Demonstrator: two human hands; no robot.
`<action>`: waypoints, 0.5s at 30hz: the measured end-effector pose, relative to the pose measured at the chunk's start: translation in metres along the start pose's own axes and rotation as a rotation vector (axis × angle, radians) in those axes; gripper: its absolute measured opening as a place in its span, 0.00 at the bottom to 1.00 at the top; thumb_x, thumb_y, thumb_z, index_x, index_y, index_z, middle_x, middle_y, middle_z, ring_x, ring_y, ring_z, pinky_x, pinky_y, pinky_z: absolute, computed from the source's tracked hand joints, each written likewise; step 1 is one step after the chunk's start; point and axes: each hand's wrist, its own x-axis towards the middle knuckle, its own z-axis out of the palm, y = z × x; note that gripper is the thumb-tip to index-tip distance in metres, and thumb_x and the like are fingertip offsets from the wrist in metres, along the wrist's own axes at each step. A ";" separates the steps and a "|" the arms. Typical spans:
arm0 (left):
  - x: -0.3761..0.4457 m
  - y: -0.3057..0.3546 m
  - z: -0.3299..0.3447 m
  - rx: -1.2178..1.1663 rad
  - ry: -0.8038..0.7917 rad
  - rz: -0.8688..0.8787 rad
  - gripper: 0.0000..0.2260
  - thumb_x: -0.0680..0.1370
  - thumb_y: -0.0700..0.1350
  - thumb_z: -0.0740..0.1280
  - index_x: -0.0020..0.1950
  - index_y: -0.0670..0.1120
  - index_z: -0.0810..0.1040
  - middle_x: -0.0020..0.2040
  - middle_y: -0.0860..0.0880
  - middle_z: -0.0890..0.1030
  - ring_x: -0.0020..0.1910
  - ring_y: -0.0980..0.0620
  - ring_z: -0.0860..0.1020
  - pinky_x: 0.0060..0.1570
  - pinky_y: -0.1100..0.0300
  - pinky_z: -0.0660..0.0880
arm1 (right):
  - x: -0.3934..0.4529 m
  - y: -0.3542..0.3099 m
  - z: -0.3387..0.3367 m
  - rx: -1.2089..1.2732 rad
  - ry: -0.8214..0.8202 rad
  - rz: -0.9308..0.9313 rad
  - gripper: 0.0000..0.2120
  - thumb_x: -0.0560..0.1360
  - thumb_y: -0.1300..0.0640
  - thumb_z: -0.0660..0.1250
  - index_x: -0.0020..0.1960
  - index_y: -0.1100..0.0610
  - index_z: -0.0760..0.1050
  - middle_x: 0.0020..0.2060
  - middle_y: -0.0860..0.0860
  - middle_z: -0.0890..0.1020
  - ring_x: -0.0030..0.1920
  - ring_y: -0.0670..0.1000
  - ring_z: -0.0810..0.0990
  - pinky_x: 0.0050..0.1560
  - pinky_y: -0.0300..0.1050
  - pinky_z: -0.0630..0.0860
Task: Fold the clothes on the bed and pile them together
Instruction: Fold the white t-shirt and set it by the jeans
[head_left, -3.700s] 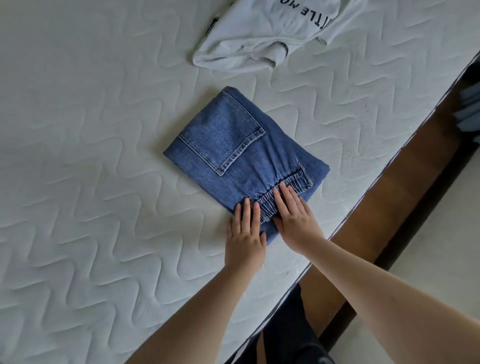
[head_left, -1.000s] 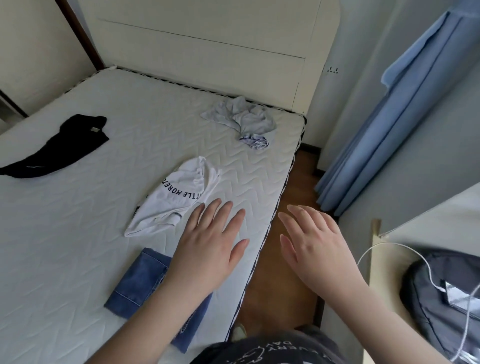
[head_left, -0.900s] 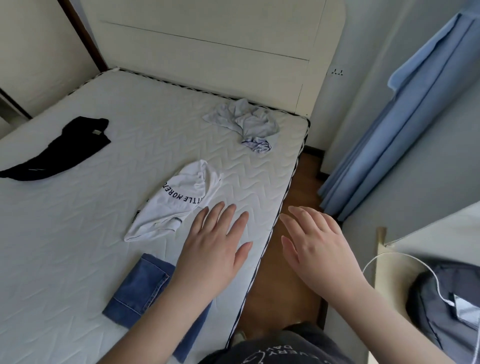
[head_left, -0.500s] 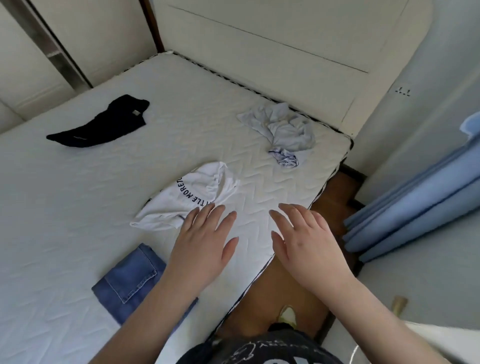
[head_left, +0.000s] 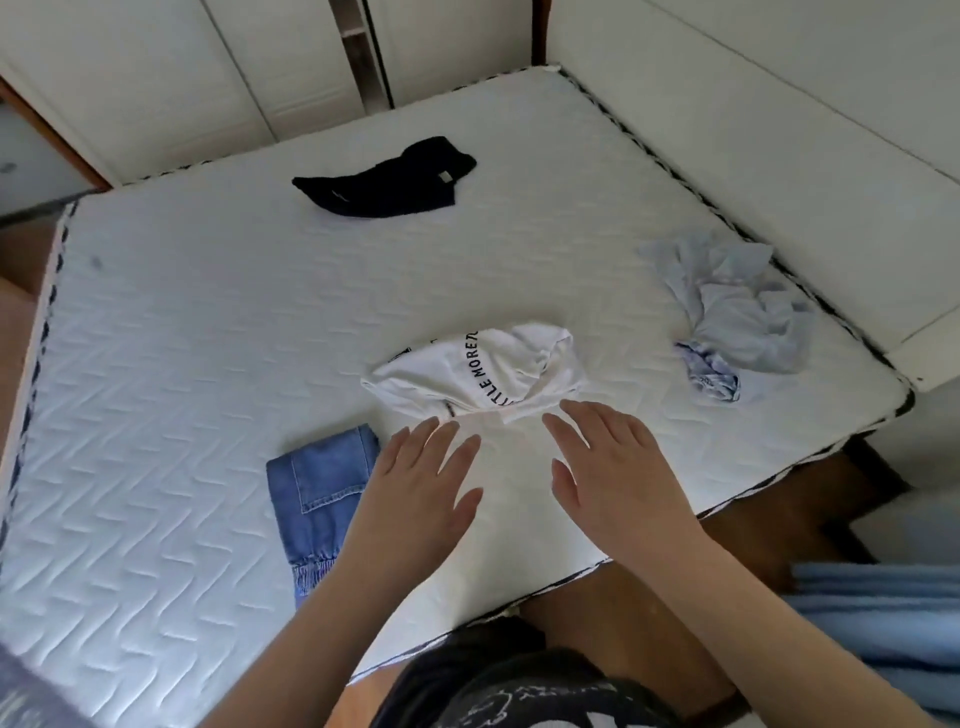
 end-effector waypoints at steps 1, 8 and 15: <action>0.002 -0.007 0.006 -0.004 0.013 -0.024 0.22 0.77 0.54 0.58 0.63 0.45 0.80 0.61 0.43 0.81 0.62 0.41 0.79 0.62 0.43 0.74 | 0.009 0.000 0.004 -0.001 -0.011 -0.029 0.20 0.74 0.55 0.68 0.64 0.58 0.77 0.63 0.56 0.78 0.62 0.58 0.77 0.61 0.54 0.73; 0.037 -0.031 0.037 -0.045 0.016 -0.120 0.23 0.69 0.50 0.77 0.62 0.44 0.81 0.60 0.43 0.81 0.61 0.41 0.79 0.61 0.44 0.74 | 0.060 0.013 0.025 -0.009 -0.121 -0.089 0.20 0.74 0.55 0.68 0.65 0.59 0.76 0.63 0.56 0.78 0.62 0.58 0.77 0.62 0.55 0.74; 0.090 -0.040 0.063 -0.084 -0.021 -0.131 0.22 0.70 0.49 0.76 0.62 0.44 0.81 0.63 0.42 0.80 0.63 0.41 0.78 0.62 0.44 0.73 | 0.107 0.047 0.056 0.024 -0.170 -0.065 0.21 0.72 0.56 0.70 0.64 0.59 0.76 0.62 0.56 0.78 0.61 0.58 0.78 0.60 0.55 0.74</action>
